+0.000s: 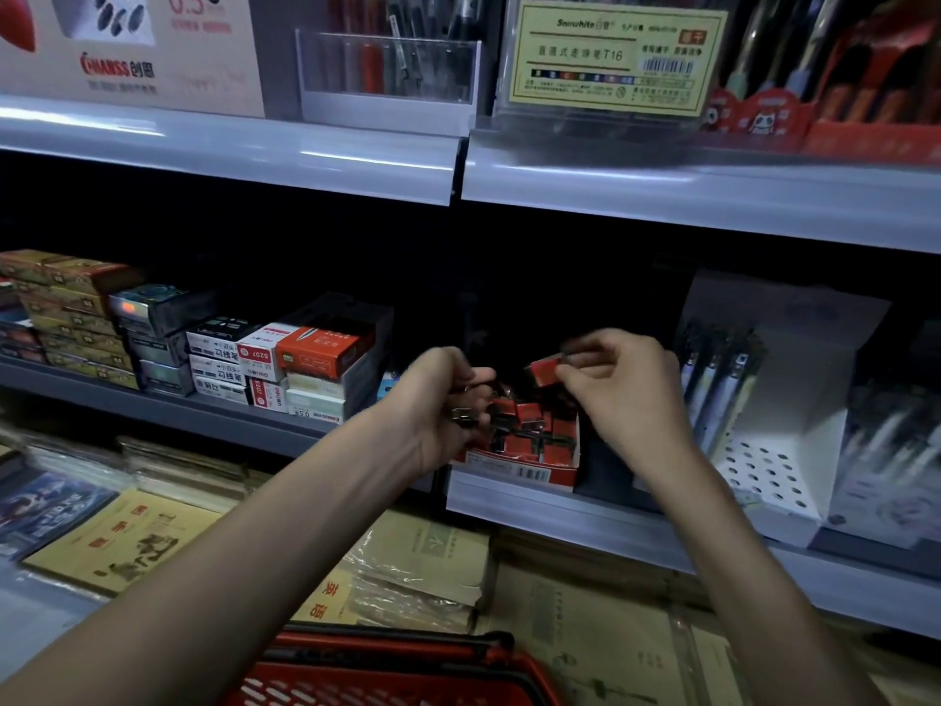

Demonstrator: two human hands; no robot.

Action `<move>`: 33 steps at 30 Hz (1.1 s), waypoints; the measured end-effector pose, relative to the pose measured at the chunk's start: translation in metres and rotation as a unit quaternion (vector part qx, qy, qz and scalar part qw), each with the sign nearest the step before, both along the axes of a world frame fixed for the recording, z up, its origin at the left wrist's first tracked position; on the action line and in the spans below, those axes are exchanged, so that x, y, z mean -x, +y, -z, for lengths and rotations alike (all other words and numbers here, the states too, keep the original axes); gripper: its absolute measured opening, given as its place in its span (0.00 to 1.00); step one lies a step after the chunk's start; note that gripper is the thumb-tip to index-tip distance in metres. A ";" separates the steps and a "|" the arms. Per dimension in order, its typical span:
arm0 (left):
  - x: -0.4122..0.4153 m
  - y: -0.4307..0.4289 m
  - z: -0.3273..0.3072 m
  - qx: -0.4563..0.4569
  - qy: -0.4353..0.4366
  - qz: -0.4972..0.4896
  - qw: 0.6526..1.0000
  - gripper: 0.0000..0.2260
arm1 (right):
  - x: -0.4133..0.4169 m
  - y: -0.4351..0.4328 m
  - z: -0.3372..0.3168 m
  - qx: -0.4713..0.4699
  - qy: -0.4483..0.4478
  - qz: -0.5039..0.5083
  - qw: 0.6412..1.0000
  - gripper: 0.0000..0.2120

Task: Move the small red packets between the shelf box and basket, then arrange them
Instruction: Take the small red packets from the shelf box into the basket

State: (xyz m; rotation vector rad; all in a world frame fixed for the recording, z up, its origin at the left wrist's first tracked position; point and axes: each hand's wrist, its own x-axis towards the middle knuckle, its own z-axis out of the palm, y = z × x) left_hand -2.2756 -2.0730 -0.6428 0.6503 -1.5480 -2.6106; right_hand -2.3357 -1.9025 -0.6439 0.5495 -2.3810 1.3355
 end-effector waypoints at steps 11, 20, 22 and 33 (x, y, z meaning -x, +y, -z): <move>-0.003 -0.002 0.001 0.130 0.085 -0.017 0.988 0.20 | 0.001 0.014 0.024 -0.307 0.054 -0.009 0.950 0.11; 0.028 0.017 0.018 0.524 0.216 -0.062 0.822 0.05 | -0.010 0.031 0.004 -0.179 0.051 -0.002 0.983 0.09; 0.038 0.021 0.020 0.603 0.236 -0.072 0.758 0.04 | -0.011 0.032 0.001 -0.170 0.063 0.001 0.983 0.09; 0.023 -0.004 0.044 0.782 0.264 0.037 0.563 0.07 | -0.017 0.035 0.010 -0.205 0.047 -0.019 0.977 0.08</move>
